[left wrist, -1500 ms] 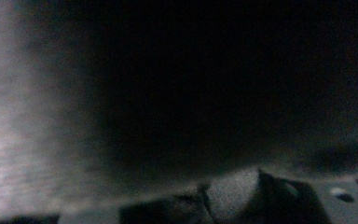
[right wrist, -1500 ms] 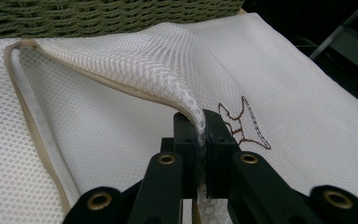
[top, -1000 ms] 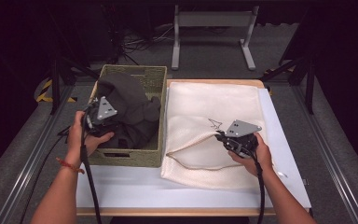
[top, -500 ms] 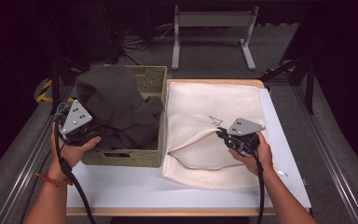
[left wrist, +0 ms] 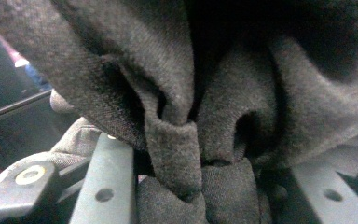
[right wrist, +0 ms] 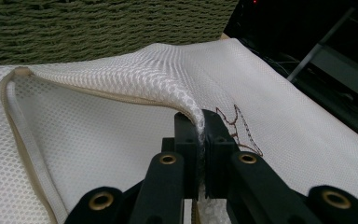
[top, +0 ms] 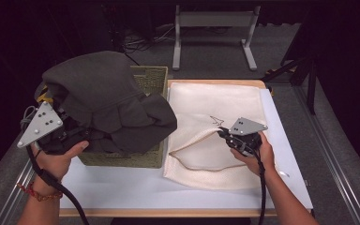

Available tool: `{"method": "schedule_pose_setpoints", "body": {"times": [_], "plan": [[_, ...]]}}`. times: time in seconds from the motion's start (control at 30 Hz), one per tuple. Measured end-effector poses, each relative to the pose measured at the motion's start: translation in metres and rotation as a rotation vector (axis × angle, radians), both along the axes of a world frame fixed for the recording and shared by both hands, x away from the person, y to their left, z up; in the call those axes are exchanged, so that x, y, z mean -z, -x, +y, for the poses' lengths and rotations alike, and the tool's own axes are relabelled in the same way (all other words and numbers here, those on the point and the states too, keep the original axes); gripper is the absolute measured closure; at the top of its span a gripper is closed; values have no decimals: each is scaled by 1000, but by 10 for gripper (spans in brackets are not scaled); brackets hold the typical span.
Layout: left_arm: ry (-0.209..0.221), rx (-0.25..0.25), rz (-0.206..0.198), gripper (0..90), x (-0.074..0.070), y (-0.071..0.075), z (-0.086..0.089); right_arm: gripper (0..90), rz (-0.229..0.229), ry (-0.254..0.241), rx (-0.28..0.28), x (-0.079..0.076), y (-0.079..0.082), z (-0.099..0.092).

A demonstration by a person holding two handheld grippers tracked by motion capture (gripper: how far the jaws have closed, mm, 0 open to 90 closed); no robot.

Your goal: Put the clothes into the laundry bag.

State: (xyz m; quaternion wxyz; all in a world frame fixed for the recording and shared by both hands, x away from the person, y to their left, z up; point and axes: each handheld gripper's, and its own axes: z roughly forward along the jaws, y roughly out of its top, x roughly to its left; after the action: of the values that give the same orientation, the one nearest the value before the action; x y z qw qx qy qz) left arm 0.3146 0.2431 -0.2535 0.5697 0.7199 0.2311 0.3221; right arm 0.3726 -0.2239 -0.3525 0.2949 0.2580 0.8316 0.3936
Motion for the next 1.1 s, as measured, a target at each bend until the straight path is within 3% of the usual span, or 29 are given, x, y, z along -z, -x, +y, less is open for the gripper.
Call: {"method": "schedule_pose_setpoints", "body": {"times": [0.17,0.3,0.43,0.5,0.6,0.73,0.93,1.1], "plan": [[14,109,15,603,-1,18,-18,868,-3,-5,6,-2,0,0],[43,187,43,602,11,32,-39,869,-1,-8,9,-3,-1,-2],[40,278,88,602,26,44,-59,869,3,-16,11,-3,-1,-4],[11,328,115,601,36,49,-73,869,6,-18,12,-3,-2,-5],[-50,357,152,600,50,52,-93,870,8,-20,11,-3,-3,-5],[-162,356,169,598,67,50,-118,871,9,-17,12,-3,-3,-4],[-301,312,185,592,92,40,-157,872,16,-39,13,-7,-4,-4],[-383,348,209,592,103,29,-187,874,41,-99,4,-13,-6,-7]]}}
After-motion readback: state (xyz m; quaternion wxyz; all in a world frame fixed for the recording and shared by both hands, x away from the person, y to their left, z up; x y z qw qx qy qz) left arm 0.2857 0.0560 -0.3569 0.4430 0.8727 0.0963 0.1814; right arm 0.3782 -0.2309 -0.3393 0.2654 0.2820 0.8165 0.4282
